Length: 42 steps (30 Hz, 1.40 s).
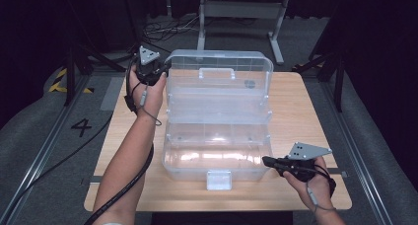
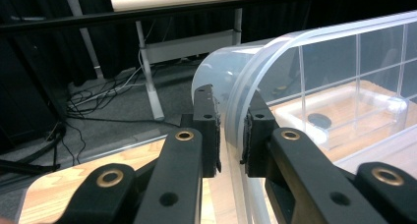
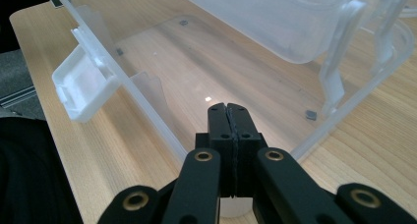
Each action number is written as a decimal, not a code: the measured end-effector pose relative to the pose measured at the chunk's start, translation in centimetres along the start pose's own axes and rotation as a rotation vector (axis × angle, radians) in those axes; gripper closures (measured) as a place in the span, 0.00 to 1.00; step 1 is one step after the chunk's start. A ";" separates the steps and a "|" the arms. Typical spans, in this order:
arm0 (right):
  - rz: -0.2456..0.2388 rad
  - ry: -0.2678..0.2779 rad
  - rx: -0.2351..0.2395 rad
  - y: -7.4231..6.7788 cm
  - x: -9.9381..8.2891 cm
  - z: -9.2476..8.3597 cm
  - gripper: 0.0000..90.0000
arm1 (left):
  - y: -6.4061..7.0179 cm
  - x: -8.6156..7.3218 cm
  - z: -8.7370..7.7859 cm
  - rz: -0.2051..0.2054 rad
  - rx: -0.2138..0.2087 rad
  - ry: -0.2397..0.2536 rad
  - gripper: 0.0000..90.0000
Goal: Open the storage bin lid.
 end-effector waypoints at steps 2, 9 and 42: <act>0.000 -0.004 -0.001 0.0 0.0 0.0 1.00 | -0.1 0.0 0.3 0.001 0.000 0.002 0.90; -0.004 -0.010 0.001 0.0 0.1 0.2 1.00 | -0.5 0.0 1.3 0.011 0.010 -0.009 0.91; -0.003 -0.031 -0.035 -0.3 0.2 0.3 1.00 | -2.3 -0.8 5.4 -0.007 -0.001 -0.087 0.92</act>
Point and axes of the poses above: each handheld gripper's, and its own axes: z roughly forward along the jaws, x roughly out of its top, y roughly to its right, the point moved 4 cm from there along z, roughly forward along the jaws, and after that the axes turned 13 degrees about -z, right-handed, at the moved point
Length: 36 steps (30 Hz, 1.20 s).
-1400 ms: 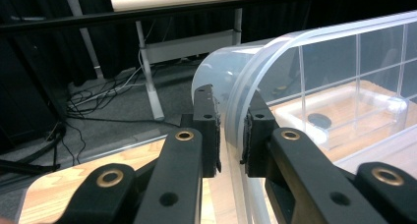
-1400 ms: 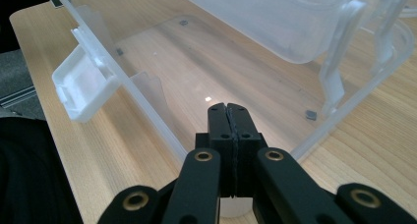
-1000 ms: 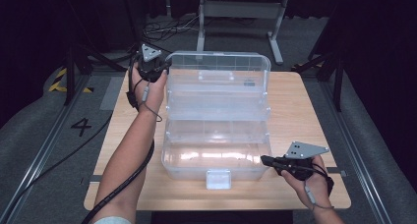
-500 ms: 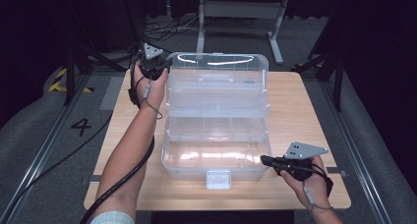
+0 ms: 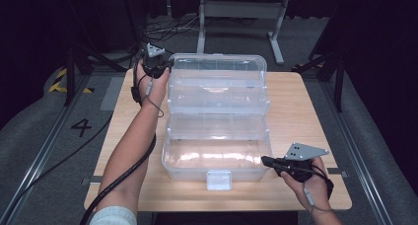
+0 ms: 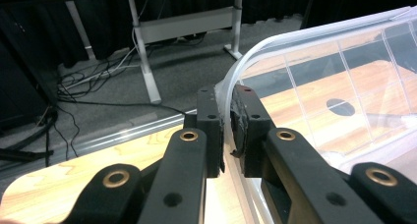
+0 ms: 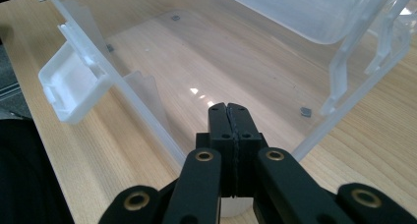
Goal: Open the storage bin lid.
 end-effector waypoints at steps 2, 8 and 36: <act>0.001 -0.003 -0.002 0.0 0.0 0.0 1.00 | -0.1 -0.1 0.3 -0.009 -0.003 -0.008 0.92; 0.000 -0.012 -0.007 -0.1 0.1 0.0 1.00 | -0.5 -0.3 0.9 -0.021 -0.011 -0.026 0.92; 0.009 -0.018 0.003 0.0 0.1 0.3 1.00 | -2.2 -1.9 3.5 -0.127 -0.054 -0.081 0.91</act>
Point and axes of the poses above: each handheld gripper's, and its own axes: z roughly forward along the jaws, x roughly out of its top, y roughly to its right, the point moved 4 cm from there along z, roughly forward along the jaws, and after that the axes turned 13 degrees about -z, right-handed, at the moved point
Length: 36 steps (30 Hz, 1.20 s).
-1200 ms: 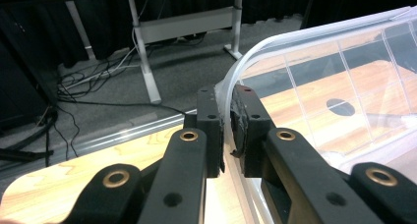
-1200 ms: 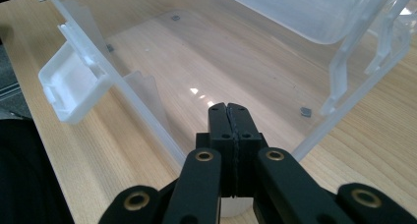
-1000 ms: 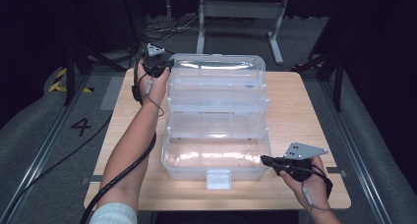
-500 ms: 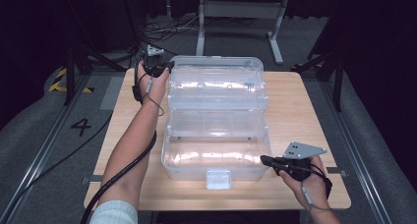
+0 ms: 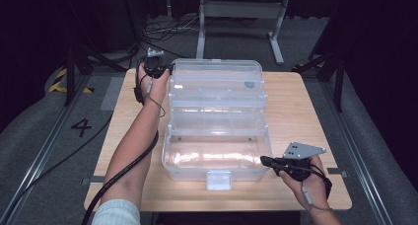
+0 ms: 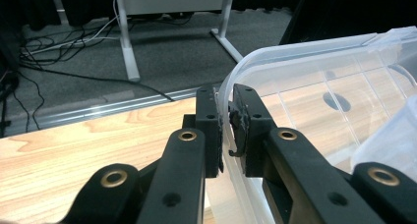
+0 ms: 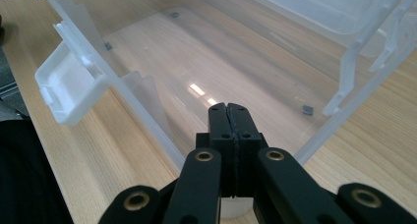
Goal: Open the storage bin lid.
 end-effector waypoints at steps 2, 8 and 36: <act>0.000 0.000 0.001 0.0 0.0 0.0 1.00 | 0.0 0.0 0.1 -0.007 -0.004 0.000 0.91; 0.000 0.001 0.002 0.0 0.0 0.0 1.00 | -0.3 -0.3 0.4 -0.019 -0.001 -0.008 0.91; -0.003 0.002 -0.001 0.0 0.0 0.1 1.00 | -1.5 -1.7 2.2 -0.053 0.007 -0.067 0.90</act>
Point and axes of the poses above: each handheld gripper's, and its own axes: z roughly forward along the jaws, x roughly out of its top, y roughly to its right, the point moved 4 cm from there along z, roughly forward along the jaws, and after that the axes turned 13 degrees about -z, right-handed, at the moved point
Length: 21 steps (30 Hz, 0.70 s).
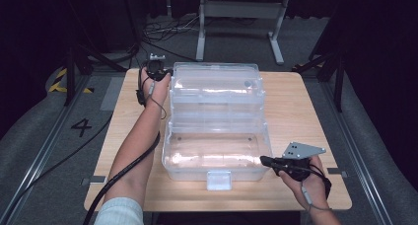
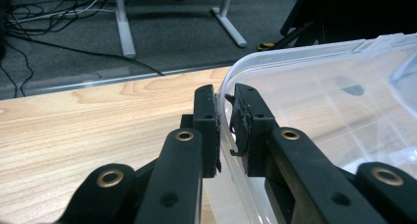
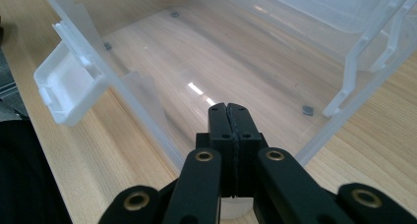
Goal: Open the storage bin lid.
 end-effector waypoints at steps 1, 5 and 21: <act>0.003 0.002 0.000 0.0 0.0 0.0 1.00 | 0.0 0.0 0.0 0.002 0.001 0.001 0.90; -0.003 -0.002 -0.001 0.0 0.0 0.1 1.00 | 0.0 0.0 0.0 0.004 -0.005 -0.005 0.89; -0.006 -0.004 0.006 0.1 0.4 0.7 1.00 | -0.7 1.3 -5.1 0.002 -0.032 0.113 0.73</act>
Point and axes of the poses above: each handheld gripper's, and its own axes: z roughly forward along the jaws, x roughly out of its top, y roughly to its right, the point moved 4 cm from there along z, roughly forward along the jaws, and after that the axes turned 13 degrees about -z, right-handed, at the moved point
